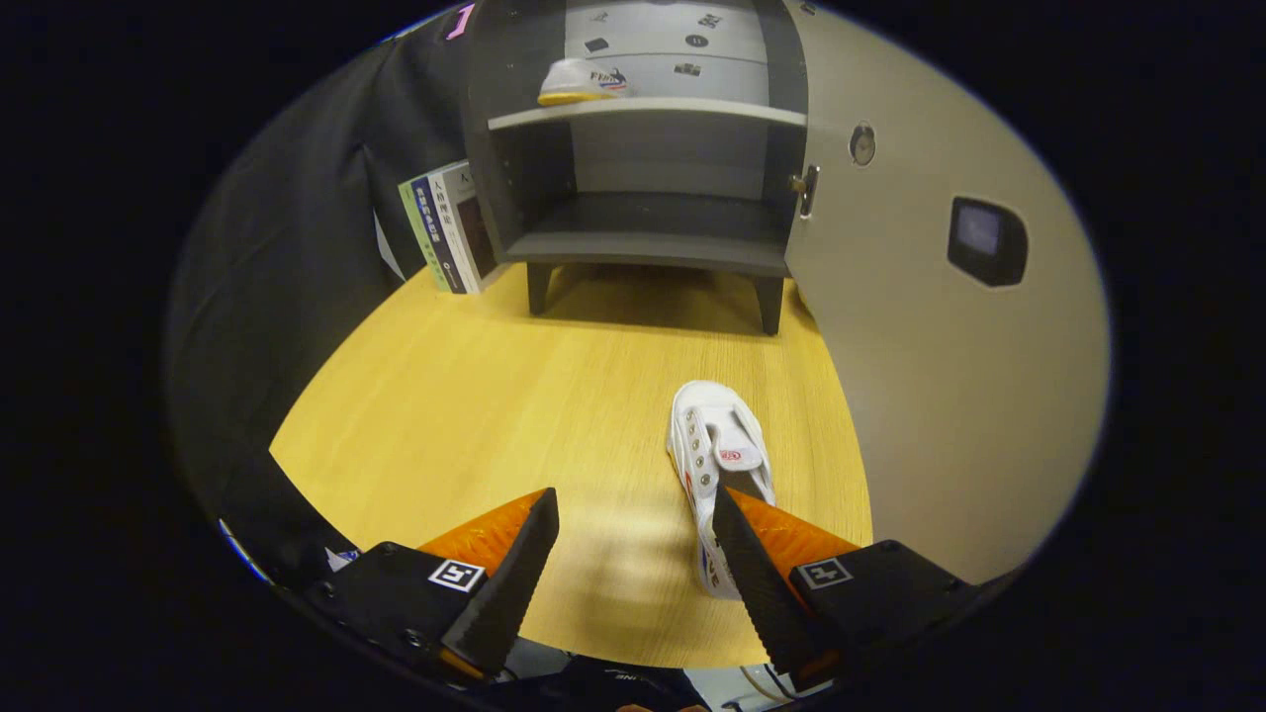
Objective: Open the shoe cabinet door, grab the shoes and put them into the shoe cabinet, then close the shoe cabinet door.
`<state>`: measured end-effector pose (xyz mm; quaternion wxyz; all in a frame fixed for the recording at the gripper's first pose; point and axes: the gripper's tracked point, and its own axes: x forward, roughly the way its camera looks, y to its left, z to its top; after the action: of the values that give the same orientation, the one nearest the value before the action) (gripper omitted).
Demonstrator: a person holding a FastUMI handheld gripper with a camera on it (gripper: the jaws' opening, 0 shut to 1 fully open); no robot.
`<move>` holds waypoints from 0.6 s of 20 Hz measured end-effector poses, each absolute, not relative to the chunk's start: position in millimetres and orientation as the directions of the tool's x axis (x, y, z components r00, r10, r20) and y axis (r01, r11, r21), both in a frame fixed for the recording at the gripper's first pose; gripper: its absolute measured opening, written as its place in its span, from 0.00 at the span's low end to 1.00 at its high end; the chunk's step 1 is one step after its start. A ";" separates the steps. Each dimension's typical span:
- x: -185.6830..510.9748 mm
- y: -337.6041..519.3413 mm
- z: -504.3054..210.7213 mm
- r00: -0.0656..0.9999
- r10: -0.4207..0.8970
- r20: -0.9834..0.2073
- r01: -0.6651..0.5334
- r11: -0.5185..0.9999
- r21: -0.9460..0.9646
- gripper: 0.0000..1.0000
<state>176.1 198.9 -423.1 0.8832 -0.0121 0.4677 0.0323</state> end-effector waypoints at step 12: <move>213.2 186.1 -515.1 0.459 -0.026 -0.888 -0.087 0.994 -0.073 1.00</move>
<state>213.2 186.1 -515.1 0.8523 -0.0540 0.5199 0.0178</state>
